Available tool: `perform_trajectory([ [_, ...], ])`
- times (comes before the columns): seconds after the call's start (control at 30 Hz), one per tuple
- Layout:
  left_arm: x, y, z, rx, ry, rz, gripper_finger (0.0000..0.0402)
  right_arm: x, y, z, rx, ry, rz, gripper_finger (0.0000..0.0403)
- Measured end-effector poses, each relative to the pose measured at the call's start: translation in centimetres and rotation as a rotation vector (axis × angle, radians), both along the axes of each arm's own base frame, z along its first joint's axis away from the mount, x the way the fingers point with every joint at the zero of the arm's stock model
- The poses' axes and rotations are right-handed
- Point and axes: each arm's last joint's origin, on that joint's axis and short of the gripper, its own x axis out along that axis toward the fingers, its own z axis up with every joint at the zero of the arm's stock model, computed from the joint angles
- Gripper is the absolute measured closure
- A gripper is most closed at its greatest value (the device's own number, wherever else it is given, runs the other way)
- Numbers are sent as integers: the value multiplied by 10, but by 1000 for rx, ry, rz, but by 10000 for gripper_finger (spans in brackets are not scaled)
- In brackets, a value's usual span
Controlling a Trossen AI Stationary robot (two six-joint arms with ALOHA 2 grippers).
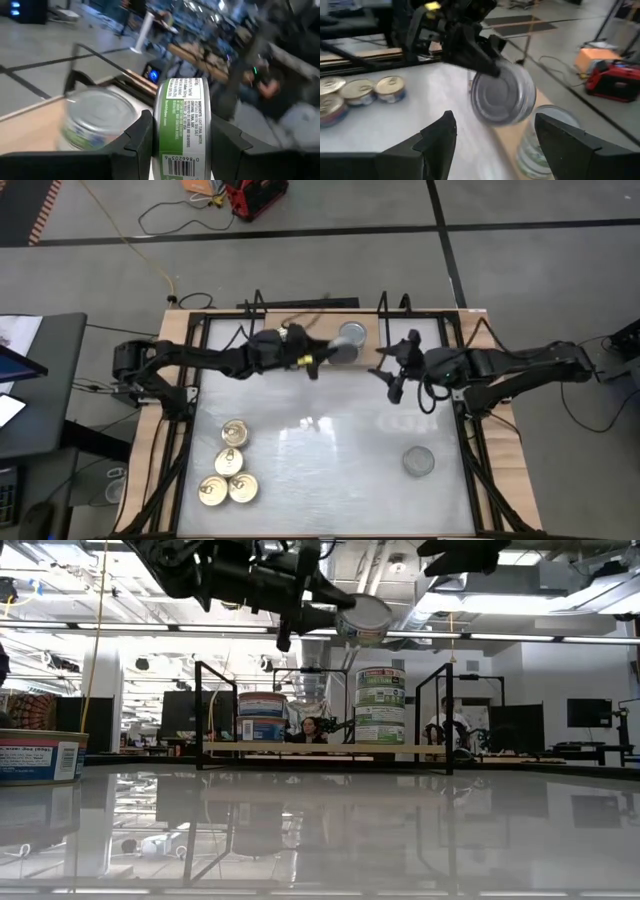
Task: Stack canned seafood by type on shelf
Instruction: Stack the green tuna can on top of the green tuna can on the shelf
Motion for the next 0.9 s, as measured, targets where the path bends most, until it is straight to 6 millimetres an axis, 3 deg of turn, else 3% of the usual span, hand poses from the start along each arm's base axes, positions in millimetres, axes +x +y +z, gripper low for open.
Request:
perform_trajectory([
  [0.23, -7, 29, -1, -155, -61, 69, 266, -5, 1, 1, -96, 27, -69, 111],
  [0.53, -7, 35, 12, -200, -174, 151, 266, -2, 4, -2, -128, 11, -44, 111],
  [0.67, 8, 37, 23, -193, -155, 166, 266, 0, 6, -2, -132, 9, -33, 111],
  [0.9, 29, 40, 21, -162, -28, 177, 266, -4, 18, -5, -137, 38, 1, 111],
])
